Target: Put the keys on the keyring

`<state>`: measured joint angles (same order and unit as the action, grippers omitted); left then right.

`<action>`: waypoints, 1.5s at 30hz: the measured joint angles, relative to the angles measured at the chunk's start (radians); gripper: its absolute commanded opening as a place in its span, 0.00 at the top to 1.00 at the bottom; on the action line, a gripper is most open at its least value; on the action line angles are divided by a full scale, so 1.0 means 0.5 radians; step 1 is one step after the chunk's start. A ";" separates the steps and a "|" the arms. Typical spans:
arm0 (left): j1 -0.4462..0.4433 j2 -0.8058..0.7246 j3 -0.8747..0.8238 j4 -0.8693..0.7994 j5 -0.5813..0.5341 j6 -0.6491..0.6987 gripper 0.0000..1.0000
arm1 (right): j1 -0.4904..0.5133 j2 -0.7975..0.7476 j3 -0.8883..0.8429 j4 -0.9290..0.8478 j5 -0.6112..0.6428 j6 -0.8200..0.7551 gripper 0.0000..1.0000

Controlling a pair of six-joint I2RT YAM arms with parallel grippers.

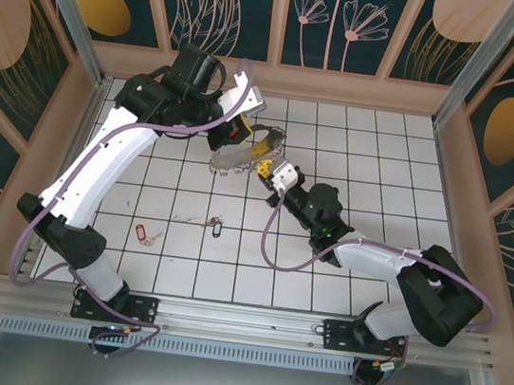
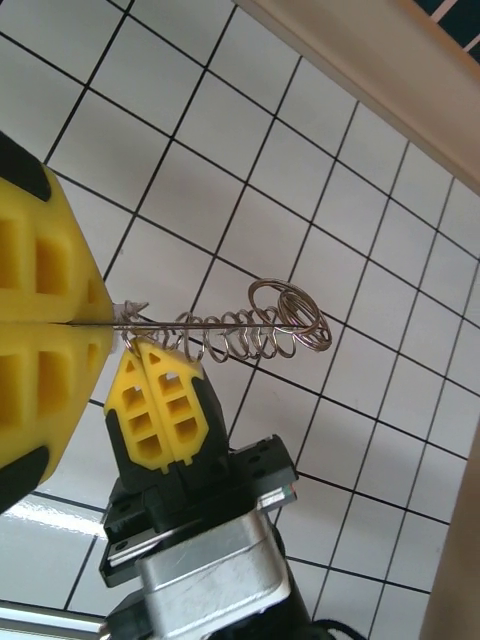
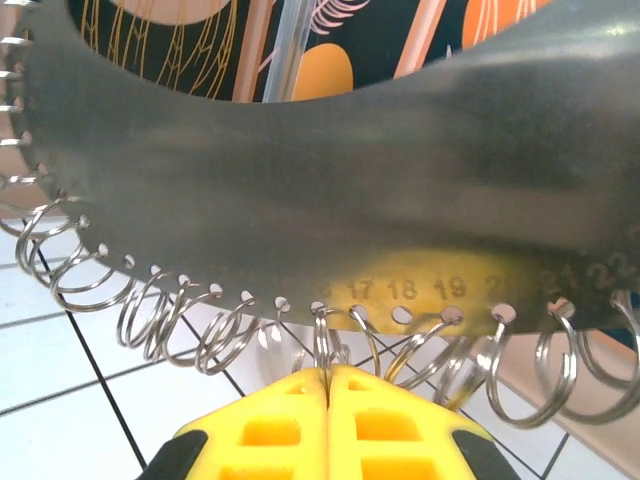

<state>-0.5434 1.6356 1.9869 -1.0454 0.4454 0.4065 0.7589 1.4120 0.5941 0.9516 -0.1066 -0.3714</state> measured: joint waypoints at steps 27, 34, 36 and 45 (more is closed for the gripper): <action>0.002 -0.080 -0.066 0.108 -0.101 -0.035 1.00 | -0.023 0.006 0.101 -0.096 -0.030 -0.042 0.93; 0.002 -0.085 -0.069 0.105 -0.062 -0.029 1.00 | -0.068 0.005 0.050 -0.069 -0.245 0.026 0.82; 0.002 -0.091 -0.069 0.107 -0.051 -0.028 1.00 | -0.073 0.005 0.041 -0.070 -0.288 0.024 0.79; 0.002 -0.144 -0.113 0.111 -0.005 -0.011 1.00 | -0.076 -0.146 -0.121 -0.070 -0.315 0.029 0.83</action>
<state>-0.5423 1.5635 1.9305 -0.9901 0.4427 0.4007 0.7212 1.3392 0.5335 0.9165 -0.2642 -0.3569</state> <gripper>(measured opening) 0.049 0.198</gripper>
